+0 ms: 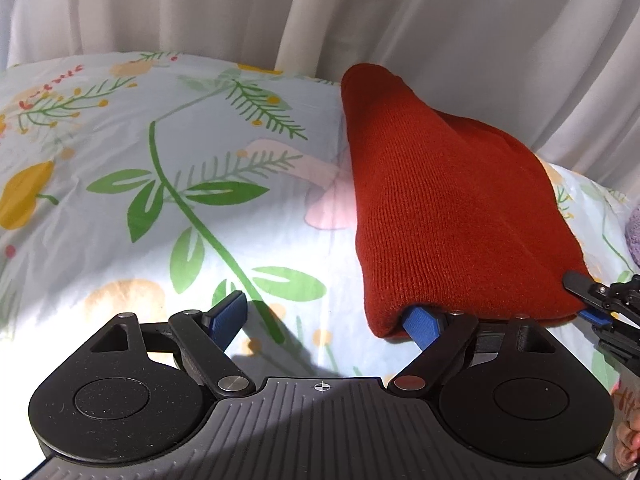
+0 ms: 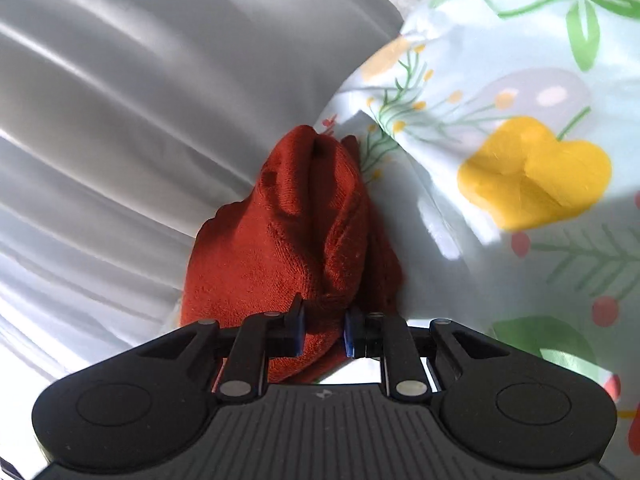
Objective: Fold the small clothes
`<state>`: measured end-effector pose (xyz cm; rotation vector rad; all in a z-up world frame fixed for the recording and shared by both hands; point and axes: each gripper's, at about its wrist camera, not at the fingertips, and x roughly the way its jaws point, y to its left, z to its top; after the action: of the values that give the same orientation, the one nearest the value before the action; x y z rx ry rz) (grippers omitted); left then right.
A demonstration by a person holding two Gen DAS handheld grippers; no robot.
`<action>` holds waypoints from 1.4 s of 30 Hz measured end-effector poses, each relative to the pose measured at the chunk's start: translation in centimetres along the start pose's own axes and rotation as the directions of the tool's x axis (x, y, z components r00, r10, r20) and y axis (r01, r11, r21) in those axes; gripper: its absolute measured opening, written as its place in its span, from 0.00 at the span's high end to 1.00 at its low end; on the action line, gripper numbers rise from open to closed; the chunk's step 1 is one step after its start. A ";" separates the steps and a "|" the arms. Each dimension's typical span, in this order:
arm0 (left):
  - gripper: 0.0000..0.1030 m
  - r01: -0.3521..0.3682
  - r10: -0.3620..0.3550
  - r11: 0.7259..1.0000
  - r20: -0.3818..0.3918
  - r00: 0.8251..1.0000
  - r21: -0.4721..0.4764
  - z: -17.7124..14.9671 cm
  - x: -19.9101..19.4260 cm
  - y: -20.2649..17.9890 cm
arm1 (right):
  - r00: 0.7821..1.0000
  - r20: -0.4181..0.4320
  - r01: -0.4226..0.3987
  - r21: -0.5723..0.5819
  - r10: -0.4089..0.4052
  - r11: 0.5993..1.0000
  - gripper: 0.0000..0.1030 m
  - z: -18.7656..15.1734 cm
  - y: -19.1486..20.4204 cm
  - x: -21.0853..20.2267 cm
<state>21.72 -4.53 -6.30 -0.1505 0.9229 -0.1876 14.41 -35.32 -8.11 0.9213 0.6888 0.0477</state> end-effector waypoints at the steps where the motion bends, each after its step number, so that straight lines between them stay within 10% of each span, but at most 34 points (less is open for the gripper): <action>1: 0.14 0.013 -0.013 1.000 -0.012 1.000 0.000 0.2 -0.3 0.4 | 1.000 0.006 0.021 -0.031 -0.021 0.999 0.83 -0.1 0.6 -0.1; 6: 0.14 0.014 -0.014 1.000 -0.011 1.000 -0.007 1.9 -2.7 3.6 | 0.991 0.022 0.133 -0.122 -0.131 0.984 0.70 0.5 2.0 -1.5; 10: 0.14 -0.085 0.088 0.995 0.049 0.995 -0.050 4.6 -2.4 5.6 | 0.932 0.192 0.341 -0.186 -0.306 0.921 0.62 2.0 3.7 -3.8; 14: 0.14 -0.086 0.098 0.986 0.079 0.992 -0.145 8.2 -0.5 4.3 | 0.993 0.094 0.089 -0.242 -0.069 0.966 0.63 3.5 7.4 0.0; 17: 0.13 -0.056 0.073 0.988 0.120 0.990 -0.142 10.8 1.2 1.4 | 0.999 -0.046 -0.011 -0.360 -0.006 0.933 0.61 3.6 11.2 6.9; 23: 0.13 -0.052 0.058 0.997 0.126 0.990 -0.052 14.1 6.2 -4.5 | 0.985 0.016 0.151 -0.539 -0.170 0.829 0.65 5.5 13.7 16.1; 34: 0.10 -0.086 0.082 0.995 0.087 0.993 0.043 15.2 13.5 -8.2 | 0.969 0.159 0.236 -0.360 -0.190 0.903 1.00 8.8 8.0 16.4; 42: 0.02 -0.074 0.073 0.997 0.016 0.997 0.027 15.8 15.8 -7.6 | 0.953 0.190 0.293 -0.379 -0.237 0.878 1.00 8.4 9.1 17.0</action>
<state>42.98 -14.73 -7.52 -0.0920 0.9088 -0.1310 34.76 -30.28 -6.85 0.4212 0.6399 -0.1153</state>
